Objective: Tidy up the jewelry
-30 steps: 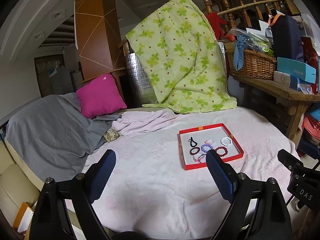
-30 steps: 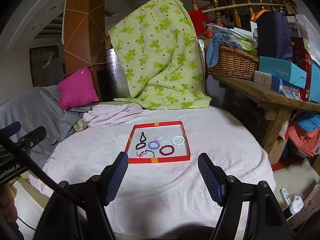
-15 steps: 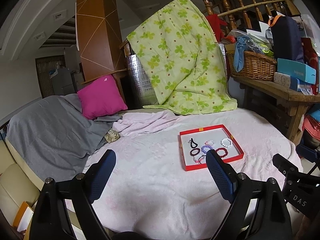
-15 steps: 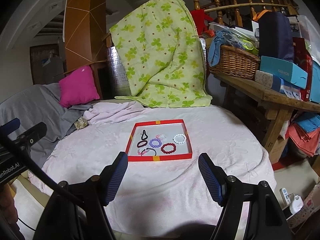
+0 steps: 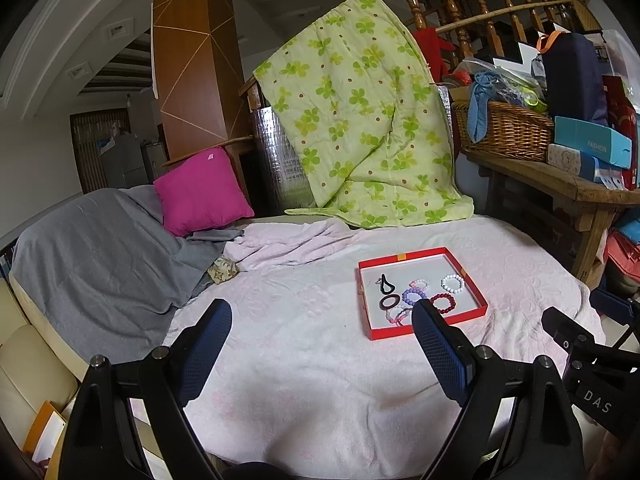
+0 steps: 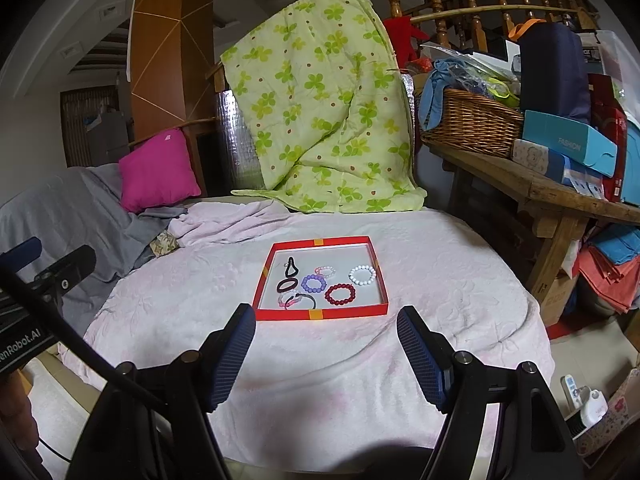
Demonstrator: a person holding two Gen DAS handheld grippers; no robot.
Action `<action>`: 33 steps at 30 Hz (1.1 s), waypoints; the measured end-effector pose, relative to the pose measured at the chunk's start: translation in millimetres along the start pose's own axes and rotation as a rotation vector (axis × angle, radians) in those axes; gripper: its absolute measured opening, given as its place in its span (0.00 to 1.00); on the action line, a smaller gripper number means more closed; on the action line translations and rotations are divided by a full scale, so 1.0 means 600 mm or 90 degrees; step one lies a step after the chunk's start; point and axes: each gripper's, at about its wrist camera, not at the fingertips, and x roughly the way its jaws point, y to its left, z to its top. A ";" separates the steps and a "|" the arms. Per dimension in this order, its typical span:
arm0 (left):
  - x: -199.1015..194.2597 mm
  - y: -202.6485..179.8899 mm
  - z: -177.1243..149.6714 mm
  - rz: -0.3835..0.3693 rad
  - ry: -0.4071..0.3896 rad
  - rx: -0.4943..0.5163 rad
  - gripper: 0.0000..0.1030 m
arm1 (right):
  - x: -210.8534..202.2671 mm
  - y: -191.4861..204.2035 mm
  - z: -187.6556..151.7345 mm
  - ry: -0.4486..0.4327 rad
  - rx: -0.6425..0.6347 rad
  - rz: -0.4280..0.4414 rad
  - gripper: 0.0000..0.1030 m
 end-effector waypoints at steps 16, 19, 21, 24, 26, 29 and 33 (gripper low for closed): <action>0.005 -0.002 -0.004 -0.005 0.004 -0.002 0.89 | 0.005 0.004 -0.004 0.005 -0.001 -0.003 0.75; 0.007 -0.003 -0.006 -0.007 0.005 -0.004 0.89 | 0.006 0.004 -0.004 0.005 -0.002 -0.003 0.75; 0.007 -0.003 -0.006 -0.006 0.005 -0.004 0.89 | 0.006 0.005 -0.004 0.005 -0.002 -0.004 0.75; 0.009 -0.004 -0.007 -0.006 0.006 -0.005 0.89 | 0.006 0.005 -0.004 0.006 0.000 -0.003 0.75; 0.013 -0.005 -0.008 -0.005 0.009 -0.006 0.89 | 0.008 0.002 -0.003 0.007 0.000 -0.002 0.75; 0.014 -0.010 -0.011 -0.004 0.010 -0.006 0.89 | 0.011 0.001 -0.003 0.009 -0.004 -0.002 0.75; 0.014 -0.008 -0.008 -0.005 0.010 -0.005 0.89 | 0.013 -0.002 -0.001 0.011 -0.004 0.001 0.75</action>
